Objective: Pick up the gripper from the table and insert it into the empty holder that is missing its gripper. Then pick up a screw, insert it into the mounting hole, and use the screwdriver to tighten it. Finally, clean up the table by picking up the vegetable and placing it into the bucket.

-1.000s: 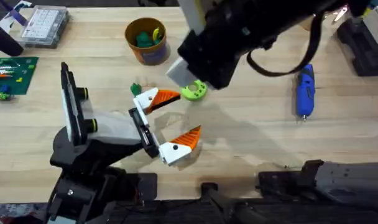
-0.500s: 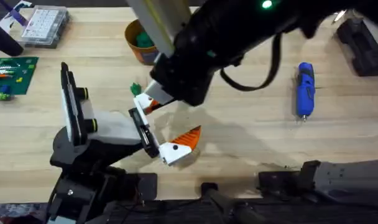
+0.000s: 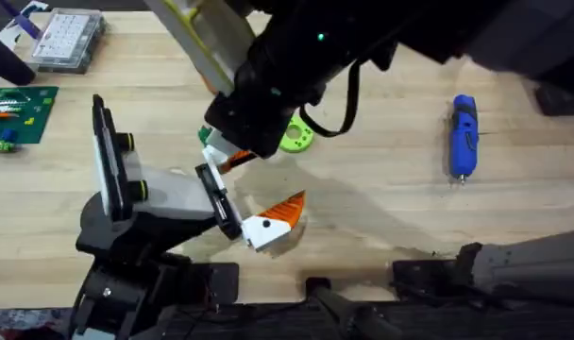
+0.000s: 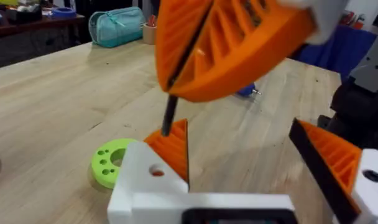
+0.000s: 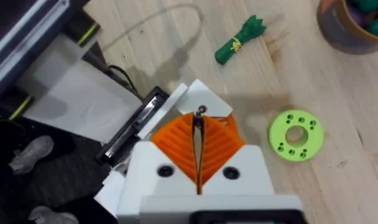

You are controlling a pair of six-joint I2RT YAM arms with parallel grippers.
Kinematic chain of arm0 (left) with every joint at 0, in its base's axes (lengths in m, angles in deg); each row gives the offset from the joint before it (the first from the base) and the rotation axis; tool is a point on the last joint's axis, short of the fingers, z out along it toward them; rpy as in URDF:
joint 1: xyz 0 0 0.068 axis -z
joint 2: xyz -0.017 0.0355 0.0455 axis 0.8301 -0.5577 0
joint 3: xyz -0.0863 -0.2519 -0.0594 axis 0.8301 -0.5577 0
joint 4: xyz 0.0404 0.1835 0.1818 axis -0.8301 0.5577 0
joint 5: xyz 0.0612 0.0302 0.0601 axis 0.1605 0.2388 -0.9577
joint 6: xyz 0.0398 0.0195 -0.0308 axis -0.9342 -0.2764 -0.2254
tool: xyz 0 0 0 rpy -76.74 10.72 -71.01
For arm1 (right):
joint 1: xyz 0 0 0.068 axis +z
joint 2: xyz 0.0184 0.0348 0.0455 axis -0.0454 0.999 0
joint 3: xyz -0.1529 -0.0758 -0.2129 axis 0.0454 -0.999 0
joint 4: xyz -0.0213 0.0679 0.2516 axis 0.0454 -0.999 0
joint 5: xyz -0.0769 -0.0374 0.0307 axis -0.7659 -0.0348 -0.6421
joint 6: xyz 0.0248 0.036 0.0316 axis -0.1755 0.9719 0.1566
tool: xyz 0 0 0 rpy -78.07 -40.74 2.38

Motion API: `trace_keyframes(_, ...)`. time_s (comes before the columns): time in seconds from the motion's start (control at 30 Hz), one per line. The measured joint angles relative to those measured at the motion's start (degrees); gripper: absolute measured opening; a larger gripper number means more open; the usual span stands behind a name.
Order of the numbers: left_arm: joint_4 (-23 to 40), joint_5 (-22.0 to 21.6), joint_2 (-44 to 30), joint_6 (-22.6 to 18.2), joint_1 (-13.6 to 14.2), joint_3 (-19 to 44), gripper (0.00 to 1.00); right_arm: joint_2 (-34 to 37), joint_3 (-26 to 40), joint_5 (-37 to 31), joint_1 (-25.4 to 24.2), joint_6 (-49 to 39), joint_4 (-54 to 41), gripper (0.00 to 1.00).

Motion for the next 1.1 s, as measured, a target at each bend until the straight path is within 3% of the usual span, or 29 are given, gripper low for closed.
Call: trace_keyframes(1.1,0.0,0.0,0.0,0.0,0.0,0.0,0.986,1.9,0.0,-1.1,0.0,-0.1,-0.1,0.006)
